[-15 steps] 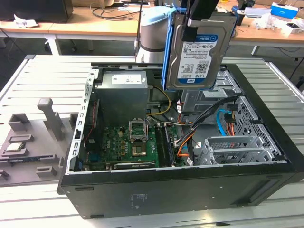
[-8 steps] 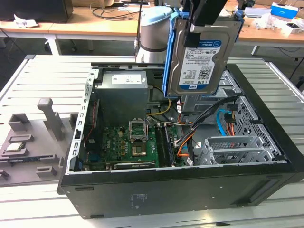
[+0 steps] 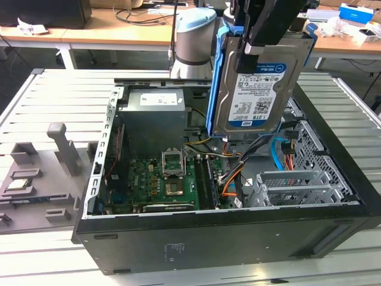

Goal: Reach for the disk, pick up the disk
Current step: 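Pick up the disk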

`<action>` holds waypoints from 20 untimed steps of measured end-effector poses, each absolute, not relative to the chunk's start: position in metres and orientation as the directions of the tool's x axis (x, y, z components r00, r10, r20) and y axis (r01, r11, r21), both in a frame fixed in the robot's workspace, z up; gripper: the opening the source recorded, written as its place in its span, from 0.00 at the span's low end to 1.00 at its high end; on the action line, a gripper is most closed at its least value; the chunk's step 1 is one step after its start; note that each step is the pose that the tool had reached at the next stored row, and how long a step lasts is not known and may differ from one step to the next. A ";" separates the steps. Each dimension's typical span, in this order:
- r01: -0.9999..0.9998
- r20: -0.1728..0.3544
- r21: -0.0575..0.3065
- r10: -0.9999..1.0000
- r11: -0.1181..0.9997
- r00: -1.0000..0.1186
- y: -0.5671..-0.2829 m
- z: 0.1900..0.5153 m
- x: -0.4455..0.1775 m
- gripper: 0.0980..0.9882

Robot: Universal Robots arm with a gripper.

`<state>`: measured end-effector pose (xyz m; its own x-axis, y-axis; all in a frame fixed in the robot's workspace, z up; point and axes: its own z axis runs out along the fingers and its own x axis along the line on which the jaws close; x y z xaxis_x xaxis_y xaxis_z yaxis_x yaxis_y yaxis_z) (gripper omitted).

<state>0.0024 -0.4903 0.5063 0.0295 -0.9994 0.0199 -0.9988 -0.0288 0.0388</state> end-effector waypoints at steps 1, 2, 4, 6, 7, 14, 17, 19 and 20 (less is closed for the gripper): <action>-0.999 0.020 0.039 -0.999 -0.029 0.029 -0.494 0.506 0.002 0.30; -0.999 0.020 0.039 -0.999 -0.029 0.029 -0.495 0.506 0.002 0.30; -0.999 0.020 0.039 -0.999 -0.029 0.030 -0.501 0.506 0.002 0.30; -0.999 0.020 0.039 -0.999 -0.029 0.030 -0.507 0.506 0.002 0.30; -0.999 0.020 0.039 -0.999 -0.029 0.030 -0.509 0.506 0.002 0.30; -0.999 0.020 0.039 -0.999 -0.029 0.030 -0.527 0.505 0.002 0.30; -0.999 0.020 0.039 -0.999 -0.029 0.029 -0.537 0.505 0.002 0.30; -0.999 0.020 0.039 -0.999 -0.029 0.029 -0.545 0.505 0.002 0.30; -0.999 0.020 0.039 -0.999 -0.029 0.030 -0.547 0.504 0.002 0.30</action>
<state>0.0024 -0.5468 0.5044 0.0295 -0.9994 0.0200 -0.9988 -0.0287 0.0387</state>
